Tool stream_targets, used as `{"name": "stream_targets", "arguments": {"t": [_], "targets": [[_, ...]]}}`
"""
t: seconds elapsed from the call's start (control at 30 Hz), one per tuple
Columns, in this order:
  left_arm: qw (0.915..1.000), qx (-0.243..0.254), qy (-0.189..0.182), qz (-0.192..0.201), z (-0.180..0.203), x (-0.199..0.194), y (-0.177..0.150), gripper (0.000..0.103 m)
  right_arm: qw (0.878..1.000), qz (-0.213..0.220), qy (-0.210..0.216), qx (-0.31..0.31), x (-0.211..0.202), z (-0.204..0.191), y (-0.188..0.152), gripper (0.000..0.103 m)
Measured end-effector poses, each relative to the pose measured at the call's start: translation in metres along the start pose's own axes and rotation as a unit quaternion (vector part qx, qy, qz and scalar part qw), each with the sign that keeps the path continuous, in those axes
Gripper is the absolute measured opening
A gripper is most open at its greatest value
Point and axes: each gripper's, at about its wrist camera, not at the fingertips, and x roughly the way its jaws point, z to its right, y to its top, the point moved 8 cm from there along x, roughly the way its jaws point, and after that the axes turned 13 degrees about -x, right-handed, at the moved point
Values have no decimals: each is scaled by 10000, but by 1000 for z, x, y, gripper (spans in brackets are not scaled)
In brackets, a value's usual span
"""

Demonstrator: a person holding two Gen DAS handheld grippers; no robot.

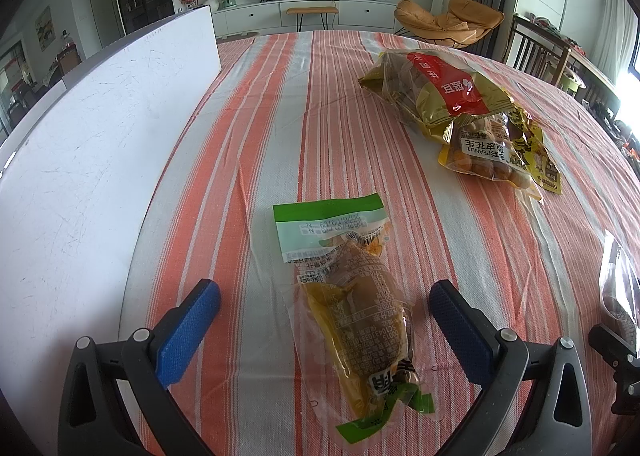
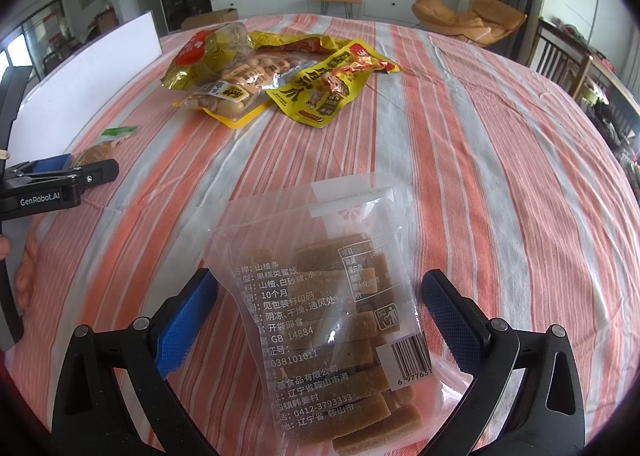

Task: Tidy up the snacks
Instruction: 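Grasp the clear bag of brown jelly bars with the right tool, then carry jelly bag to the box and release while left tool drops green-labelled bread bag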

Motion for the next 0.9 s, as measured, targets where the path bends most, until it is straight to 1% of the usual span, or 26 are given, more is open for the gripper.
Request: {"name": "stream_targets", "arguments": {"t": [0.07, 0.13, 0.17, 0.2, 0.23, 0.27, 0.3, 0.33, 0.37, 0.4, 0.43, 0.5, 0.6, 0.73, 0.8, 0.87, 0.9], "targets": [[10000, 47, 10, -47, 1, 0, -1, 103, 10000, -3, 4, 2, 0, 0, 0, 103], [9994, 141, -22, -320, 2, 0, -2, 102, 10000, -19, 23, -11, 1, -1, 0, 103], [9989, 203, -44, -409, 3, -1, -2, 100, 9999, -93, 55, -40, 2, -1, 0, 103], [9990, 252, -91, -365, 4, -4, -1, 83, 9996, -234, 115, -62, 1, -2, -1, 103], [9990, 274, -150, -310, 6, -9, -1, 55, 9989, -414, 215, -83, 0, -3, -2, 102], [9992, 302, -73, -263, 5, -13, -1, 51, 9982, -491, 339, -71, -3, -4, -3, 96], [9991, 228, -78, -353, 3, -14, -2, 50, 9978, -466, 477, -19, -6, -4, -3, 83], [9987, 46, -290, -427, 1, -17, -4, 48, 9985, -428, 339, 4, -12, 2, -2, 61], [9980, -96, -425, -457, 0, -21, -6, 47, 9981, -429, 443, 50, -15, 3, -2, 60], [9971, -279, -591, -396, -3, -32, -8, 32, 9971, -421, 601, 191, -17, 4, -3, 60], [9959, -352, -719, -409, -3, -40, -10, 30, 9955, -365, 778, 409, -21, 6, -5, 60], [9929, -467, -1035, -351, -2, -58, -12, 30, 9918, -231, 999, 762, -31, 8, -6, 60], [9925, -415, -1131, -221, -2, -74, -13, 30, 9836, 64, 1429, 1096, -48, -1, 6, 60], [9865, -743, -1454, -152, -12, -97, -8, 30, 9766, 466, 1752, 1161, -70, -19, 39, 60], [9817, -938, -1653, -99, -20, -113, -2, 30, 9734, 619, 1895, 1131, -80, -31, 60, 60], [9763, -1127, -1846, 91, -36, -139, 11, 30, 9712, 696, 2040, 1021, -89, -46, 79, 60], [9756, -1163, -1849, 201, -44, -150, 18, 30, 9693, 750, 2151, 920, -94, -58, 92, 60]]}}
